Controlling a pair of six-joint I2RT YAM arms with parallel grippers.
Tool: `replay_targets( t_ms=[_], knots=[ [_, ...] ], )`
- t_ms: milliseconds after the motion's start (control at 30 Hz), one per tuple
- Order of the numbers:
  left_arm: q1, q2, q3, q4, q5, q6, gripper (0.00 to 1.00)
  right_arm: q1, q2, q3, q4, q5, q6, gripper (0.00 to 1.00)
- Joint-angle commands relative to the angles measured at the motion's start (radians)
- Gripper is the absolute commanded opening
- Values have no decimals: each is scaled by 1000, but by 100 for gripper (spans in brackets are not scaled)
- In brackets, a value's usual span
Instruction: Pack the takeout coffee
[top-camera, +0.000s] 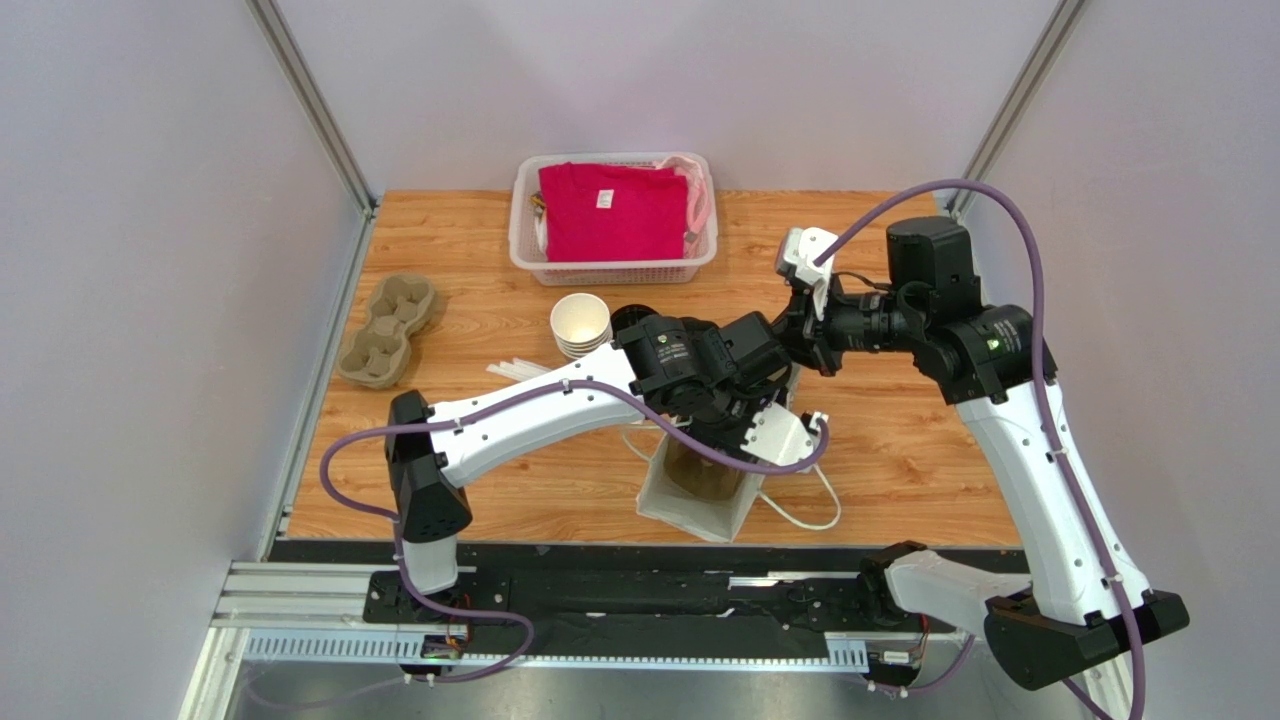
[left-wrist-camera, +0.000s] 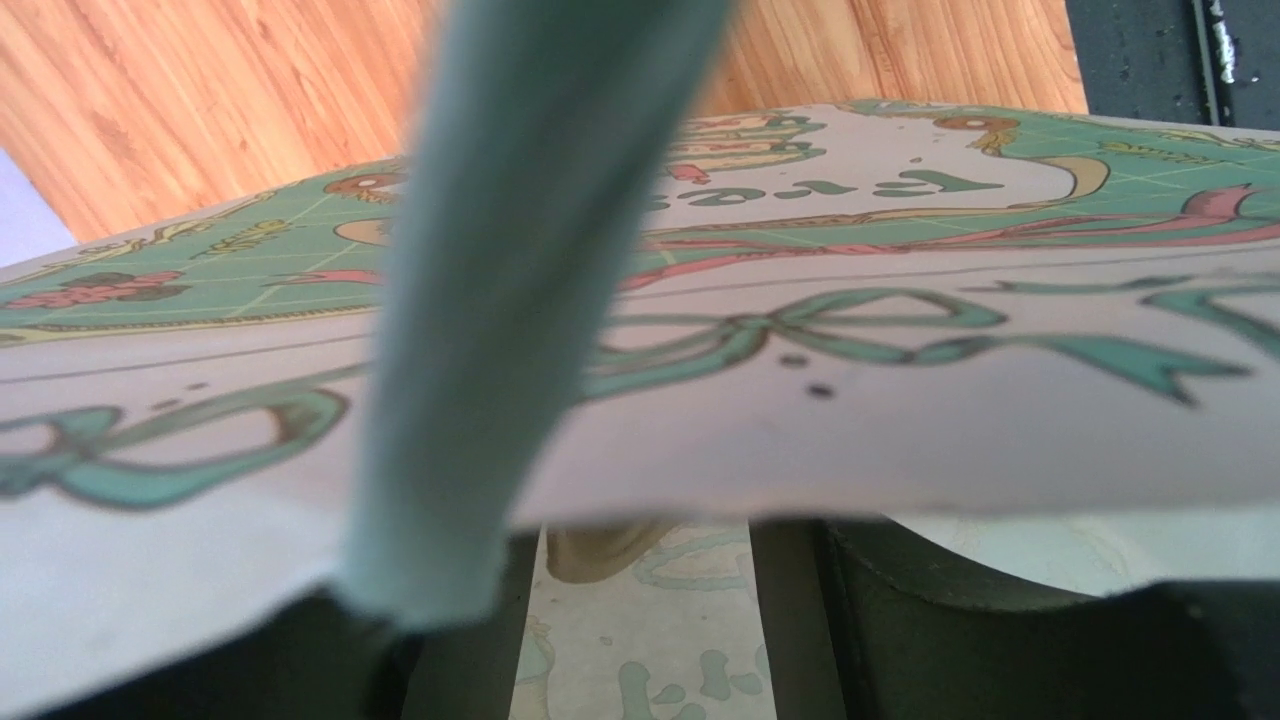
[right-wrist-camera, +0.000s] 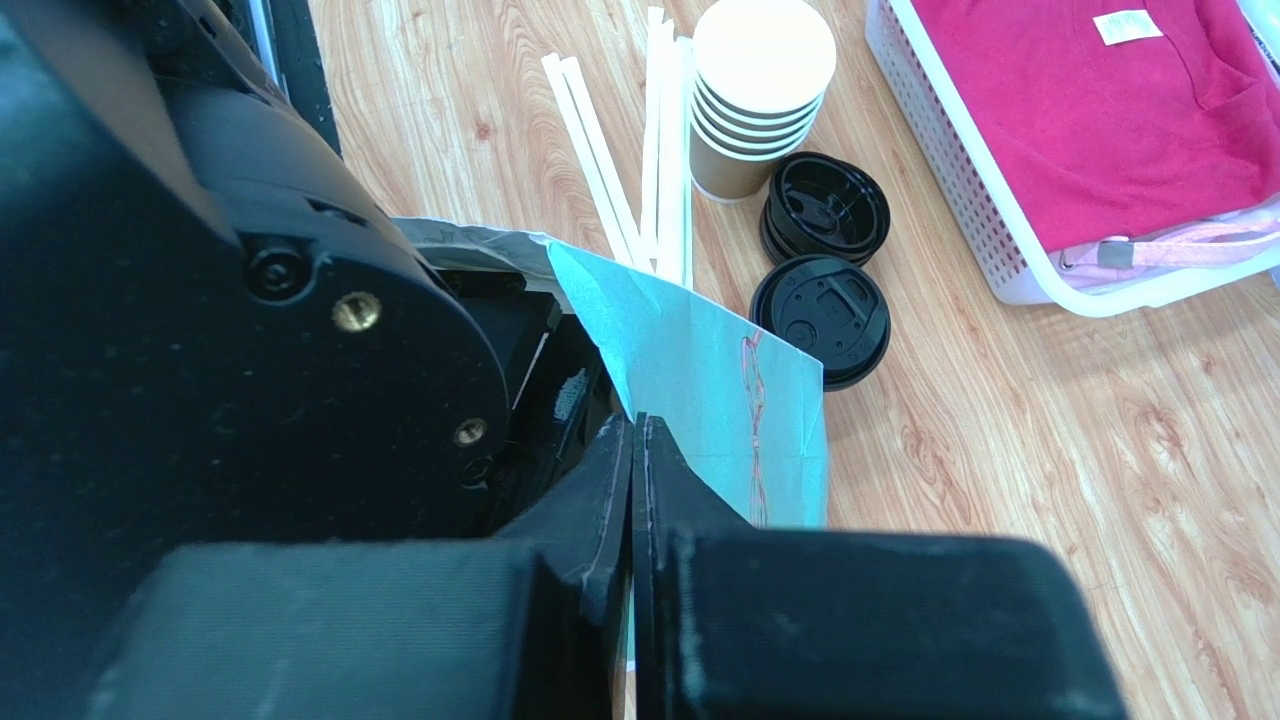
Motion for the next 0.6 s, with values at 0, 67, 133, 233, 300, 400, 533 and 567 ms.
replay_targets(
  t_ms=[0, 67, 133, 233, 300, 400, 533, 567],
  knots=[
    [0, -15, 63, 13, -15, -22, 62, 4, -17, -9, 31, -30, -21, 0],
    [-2, -22, 75, 19, -13, -27, 64, 4, -17, -13, 31, -30, -22, 0],
    [0, -31, 80, 29, -15, -28, 73, 4, -14, -16, 30, -30, -21, 0],
    [0, -42, 91, 44, -13, -27, 75, 4, -14, -17, 25, -33, -21, 0],
    [0, -54, 89, 59, -15, -25, 75, 6, -11, -20, 23, -35, -21, 0],
    [0, -71, 91, 81, -15, -28, 75, 4, -6, -22, 23, -33, -22, 0],
    [0, -114, 103, 95, 28, -43, 76, 4, -13, -31, 20, -25, -22, 0],
    [-2, -128, 103, 101, 39, -48, 75, 4, -14, -34, 20, -24, -21, 0]
  ],
)
